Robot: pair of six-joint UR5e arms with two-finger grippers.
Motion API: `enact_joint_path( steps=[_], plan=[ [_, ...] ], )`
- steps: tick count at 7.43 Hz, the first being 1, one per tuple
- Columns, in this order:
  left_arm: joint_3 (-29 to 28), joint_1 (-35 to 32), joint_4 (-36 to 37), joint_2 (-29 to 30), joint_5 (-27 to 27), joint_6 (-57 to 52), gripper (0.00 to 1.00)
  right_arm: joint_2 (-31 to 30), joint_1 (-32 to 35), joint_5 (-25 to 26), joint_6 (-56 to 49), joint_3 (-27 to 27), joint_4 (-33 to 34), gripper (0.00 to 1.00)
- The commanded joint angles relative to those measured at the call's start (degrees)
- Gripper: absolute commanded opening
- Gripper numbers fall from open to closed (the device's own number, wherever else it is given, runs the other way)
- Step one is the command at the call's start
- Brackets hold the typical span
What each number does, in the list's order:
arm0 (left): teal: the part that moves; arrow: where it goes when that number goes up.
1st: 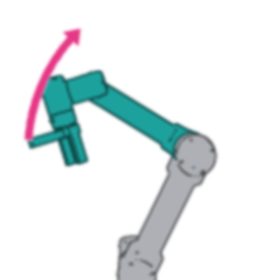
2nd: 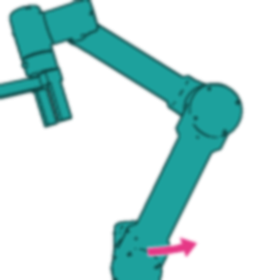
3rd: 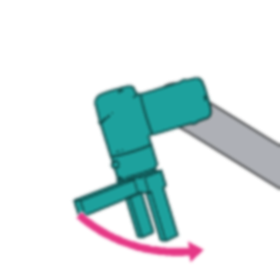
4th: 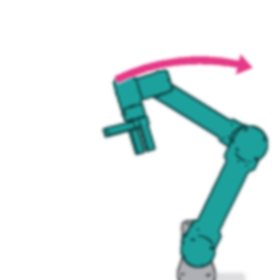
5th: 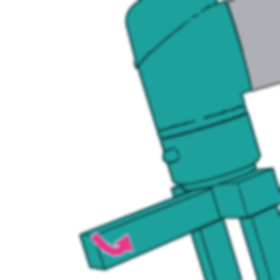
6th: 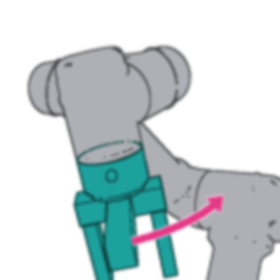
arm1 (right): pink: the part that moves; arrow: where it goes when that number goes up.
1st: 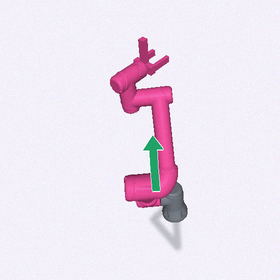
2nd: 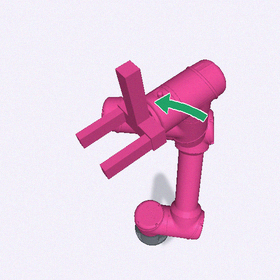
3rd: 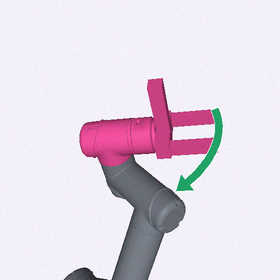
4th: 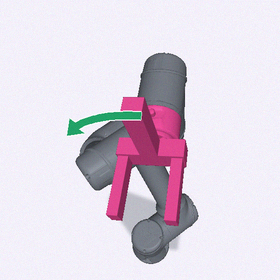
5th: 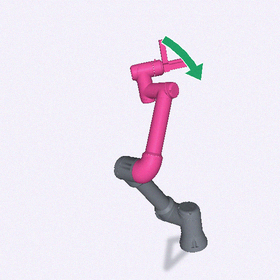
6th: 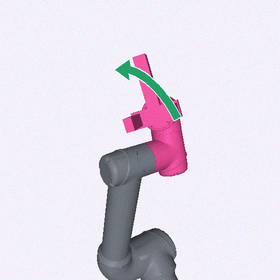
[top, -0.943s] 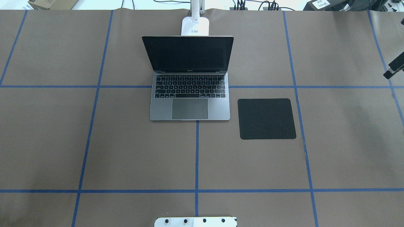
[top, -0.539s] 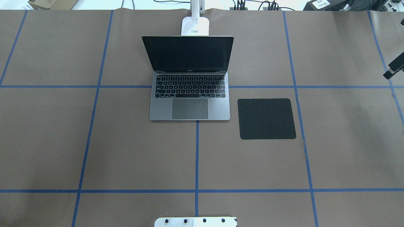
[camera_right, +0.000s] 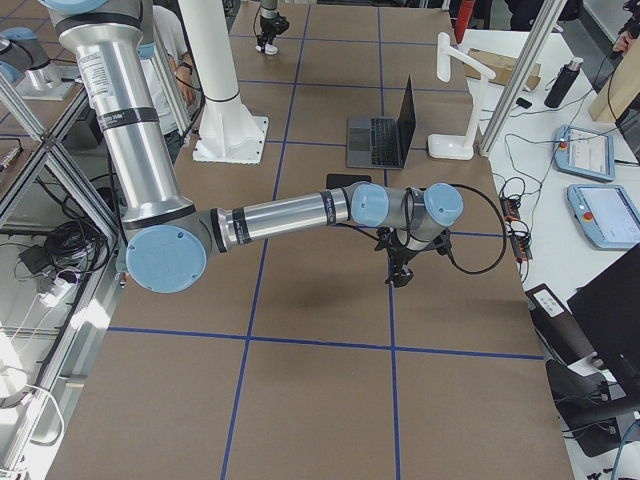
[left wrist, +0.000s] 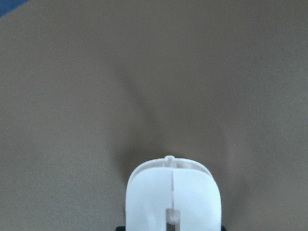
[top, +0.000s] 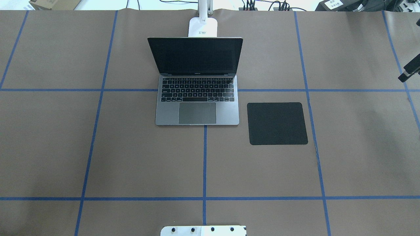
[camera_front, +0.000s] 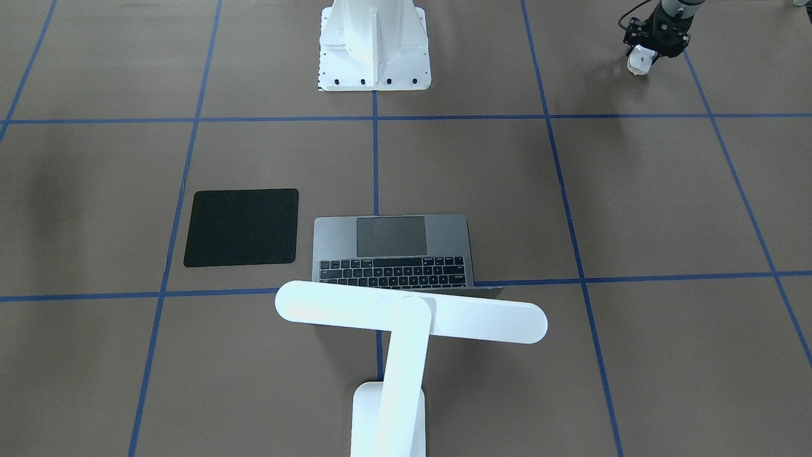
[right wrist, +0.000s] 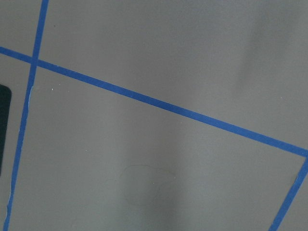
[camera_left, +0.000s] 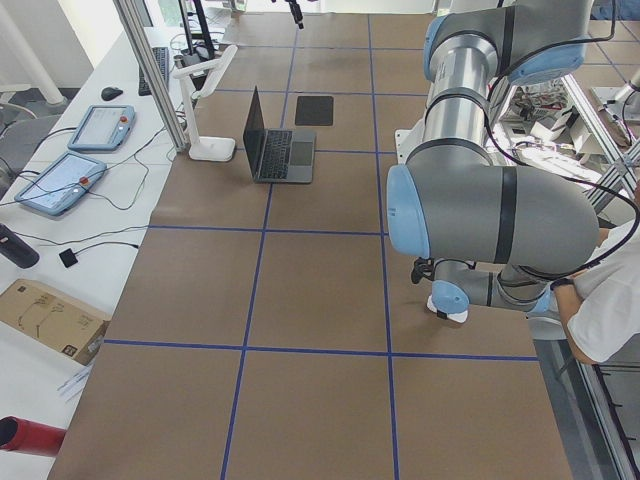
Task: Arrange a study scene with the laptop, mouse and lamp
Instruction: 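Hold the white mouse in the left gripper off the table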
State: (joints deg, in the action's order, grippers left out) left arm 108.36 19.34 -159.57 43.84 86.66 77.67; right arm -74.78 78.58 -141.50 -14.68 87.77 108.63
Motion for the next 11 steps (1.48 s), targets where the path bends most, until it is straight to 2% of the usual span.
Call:
enact_joint_path(
  steps=[1, 4, 7, 11],
  plan=[
    [0.4, -0.4, -2.5, -0.2, -0.1, -0.1, 0.45, 0.0, 0.0, 0.0, 0.0, 0.1, 0.0, 0.99],
    [2.7, -3.1, -3.7, 0.6, -0.3, -0.1, 0.45, 0.1, 0.0, 0.0, 0.0, 0.0, 0.0, 0.99],
    [4.3, -7.6, -3.4, 6.1, 0.2, -0.5, 0.45, 0.1, -0.3, -1.1, 0.1, -0.1, 0.0, 0.99],
    [4.4, -11.3, -3.0, 9.0, 0.5, -0.8, 0.45, 0.1, -0.9, -2.1, 0.1, -0.5, 0.1, 0.99]
  ],
)
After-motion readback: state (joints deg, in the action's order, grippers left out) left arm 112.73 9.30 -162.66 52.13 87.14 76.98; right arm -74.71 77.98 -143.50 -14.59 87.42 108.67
